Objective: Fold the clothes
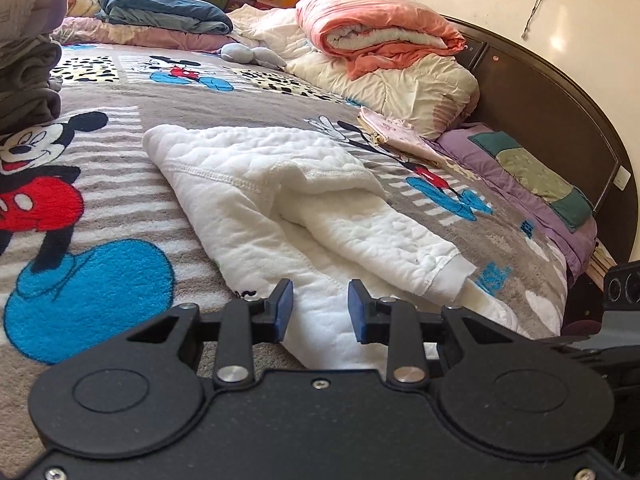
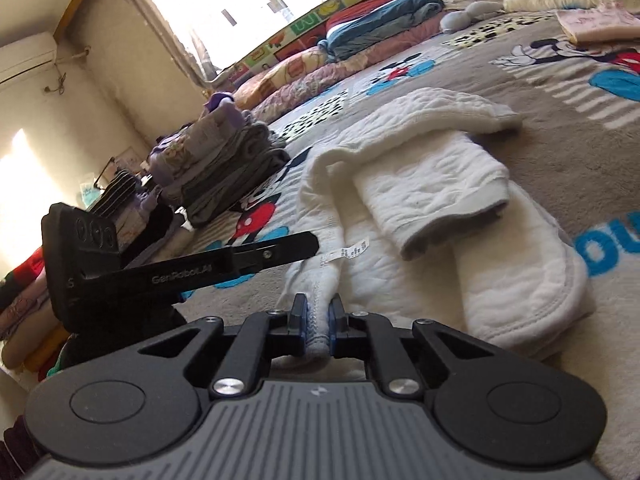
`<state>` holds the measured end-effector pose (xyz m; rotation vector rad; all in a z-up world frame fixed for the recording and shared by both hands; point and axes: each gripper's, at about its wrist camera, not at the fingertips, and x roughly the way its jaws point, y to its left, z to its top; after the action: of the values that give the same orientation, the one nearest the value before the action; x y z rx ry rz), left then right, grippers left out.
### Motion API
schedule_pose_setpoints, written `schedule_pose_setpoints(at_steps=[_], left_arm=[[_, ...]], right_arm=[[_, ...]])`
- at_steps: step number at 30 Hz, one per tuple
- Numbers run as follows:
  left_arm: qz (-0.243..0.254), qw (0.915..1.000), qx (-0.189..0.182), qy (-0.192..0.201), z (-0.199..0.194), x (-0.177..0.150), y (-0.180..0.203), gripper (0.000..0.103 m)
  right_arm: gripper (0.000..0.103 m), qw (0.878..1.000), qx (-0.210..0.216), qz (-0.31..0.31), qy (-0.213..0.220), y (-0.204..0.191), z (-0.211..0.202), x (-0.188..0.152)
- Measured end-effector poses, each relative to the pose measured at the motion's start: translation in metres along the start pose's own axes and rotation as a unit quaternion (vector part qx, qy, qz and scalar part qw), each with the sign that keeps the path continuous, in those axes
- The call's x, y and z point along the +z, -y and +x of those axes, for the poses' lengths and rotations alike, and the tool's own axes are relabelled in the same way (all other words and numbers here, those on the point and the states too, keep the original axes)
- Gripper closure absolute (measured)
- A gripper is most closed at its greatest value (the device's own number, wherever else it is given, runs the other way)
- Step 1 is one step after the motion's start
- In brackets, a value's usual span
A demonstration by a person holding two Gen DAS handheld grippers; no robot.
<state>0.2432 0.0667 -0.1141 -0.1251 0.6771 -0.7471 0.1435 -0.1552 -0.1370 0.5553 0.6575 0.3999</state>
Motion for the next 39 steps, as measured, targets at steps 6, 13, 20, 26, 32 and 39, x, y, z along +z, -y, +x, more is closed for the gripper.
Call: schedule_pose_setpoints(at_steps=[6, 13, 20, 26, 32, 39], left_arm=[[0.031, 0.9993, 0.016, -0.016, 0.011, 0.000, 0.005, 0.075], [0.071, 0.9963, 0.033, -0.034, 0.020, -0.005, 0.012, 0.075], [0.051, 0.9976, 0.027, -0.038, 0.020, -0.002, 0.009, 0.076], [0.025, 0.9993, 0.011, -0.026, 0.010, 0.006, 0.000, 0.075], [0.001, 0.9965, 0.057, 0.062, -0.016, 0.033, -0.021, 0.075], [0.033, 0.9955, 0.083, 0.029, 0.037, 0.058, -0.041, 0.083]], right_arm=[[0.093, 1.000, -0.015, -0.009, -0.003, 0.010, 0.002, -0.014], [0.079, 0.985, -0.079, -0.154, 0.020, -0.029, -0.017, -0.020], [0.080, 0.946, -0.058, -0.310, 0.075, -0.066, -0.032, -0.021], [0.080, 0.955, -0.032, -0.295, 0.000, -0.043, 0.005, -0.017], [0.080, 0.967, 0.004, -0.256, -0.009, -0.020, 0.005, -0.019], [0.080, 0.972, 0.029, -0.232, -0.005, -0.010, 0.001, -0.022]])
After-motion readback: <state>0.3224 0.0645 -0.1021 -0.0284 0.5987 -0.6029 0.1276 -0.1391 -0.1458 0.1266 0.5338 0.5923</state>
